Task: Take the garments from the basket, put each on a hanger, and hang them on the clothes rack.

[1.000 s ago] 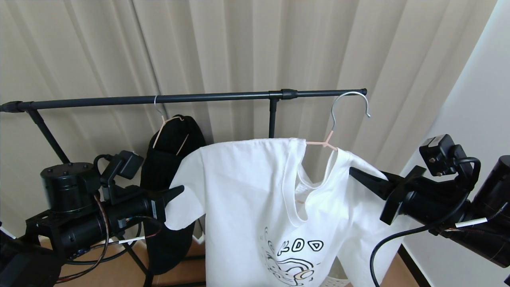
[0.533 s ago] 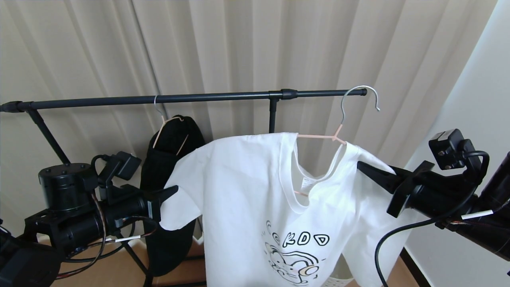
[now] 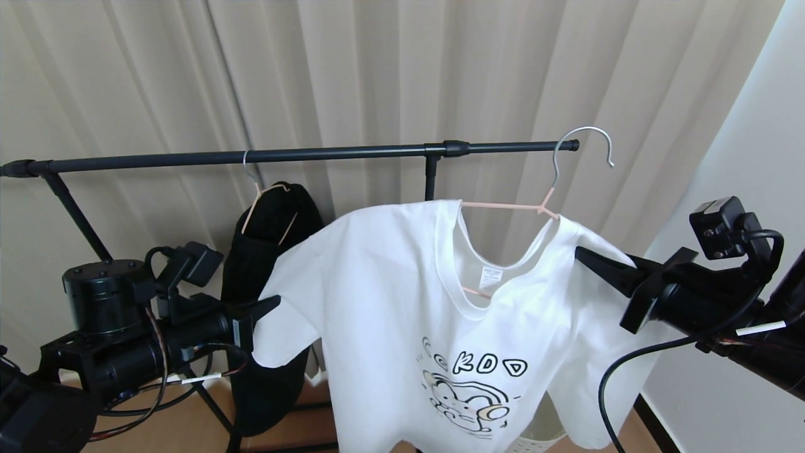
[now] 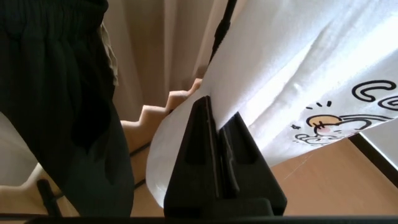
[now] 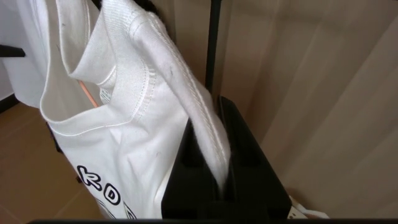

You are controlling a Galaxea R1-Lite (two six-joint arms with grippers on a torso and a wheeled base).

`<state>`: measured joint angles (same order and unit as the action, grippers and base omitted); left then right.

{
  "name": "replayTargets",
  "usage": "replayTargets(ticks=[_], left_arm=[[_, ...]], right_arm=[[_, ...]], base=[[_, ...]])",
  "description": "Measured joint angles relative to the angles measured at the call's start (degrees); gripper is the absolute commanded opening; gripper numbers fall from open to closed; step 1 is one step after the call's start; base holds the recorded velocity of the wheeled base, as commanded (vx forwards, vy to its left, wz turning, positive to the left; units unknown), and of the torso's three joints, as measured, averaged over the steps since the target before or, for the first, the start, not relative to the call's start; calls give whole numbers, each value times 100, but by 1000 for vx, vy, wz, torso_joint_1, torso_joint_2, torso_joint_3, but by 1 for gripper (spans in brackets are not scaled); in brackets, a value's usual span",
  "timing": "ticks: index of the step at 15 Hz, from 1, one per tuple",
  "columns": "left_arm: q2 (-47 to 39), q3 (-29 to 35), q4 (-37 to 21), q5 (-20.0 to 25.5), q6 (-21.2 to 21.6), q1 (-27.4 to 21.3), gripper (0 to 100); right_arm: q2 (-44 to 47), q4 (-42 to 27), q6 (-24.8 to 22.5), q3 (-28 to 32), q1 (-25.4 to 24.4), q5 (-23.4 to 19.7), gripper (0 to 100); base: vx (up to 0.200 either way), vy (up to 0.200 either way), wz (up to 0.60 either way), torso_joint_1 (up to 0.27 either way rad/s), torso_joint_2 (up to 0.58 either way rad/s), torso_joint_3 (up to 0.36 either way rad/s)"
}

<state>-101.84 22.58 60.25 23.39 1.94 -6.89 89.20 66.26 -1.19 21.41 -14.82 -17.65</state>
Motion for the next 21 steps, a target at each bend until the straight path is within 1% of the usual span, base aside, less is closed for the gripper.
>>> replayTargets(ticks=[5,6,8,9,10,13,14,16,17,18,19,20,21], left_arm=[[7,-9,5,9,24,-5,0],[7,-21,2,22,49,-11,100],[11,-65,66,46,55,-13,100],[16,-111,194,118,49,-13,100],[20,-180,341,244,38,-16,100],[197,-371,536,551,-17,-41,100],[300,-400,533,597,-83,-49,100],[661,-329,492,641,-412,-124,100],[873,-179,295,650,-573,-197,100],[1036,24,-46,655,-634,-269,100],[1229,324,-696,657,-658,-355,100],[1424,689,-1490,655,-664,-444,100],[1592,1044,-2125,652,-662,-553,100]], right_arm=[[-4,-7,0,17,94,-27,0],[-6,-7,0,17,94,-27,0],[-6,-10,0,11,99,-29,0],[-6,-10,-2,1,99,-63,0],[-4,-11,-4,-16,96,-123,0],[16,-11,-13,-90,94,-317,0],[27,-7,-15,-129,99,-455,0],[66,-11,-20,-193,96,-577,0],[107,-7,-24,-215,96,-618,0],[154,0,-24,-241,96,-666,0],[212,-2,-24,-265,99,-744,0],[258,0,-26,-297,96,-809,0],[284,-2,-30,-328,85,-837,0]], base=[[0,0,0,0,0,0],[0,0,0,0,0,0],[0,0,0,0,0,0],[0,0,0,0,0,0],[0,0,0,0,0,0],[0,0,0,0,0,0],[0,0,0,0,0,0],[0,0,0,0,0,0],[0,0,0,0,0,0],[0,0,0,0,0,0],[0,0,0,0,0,0],[0,0,0,0,0,0],[0,0,0,0,0,0]])
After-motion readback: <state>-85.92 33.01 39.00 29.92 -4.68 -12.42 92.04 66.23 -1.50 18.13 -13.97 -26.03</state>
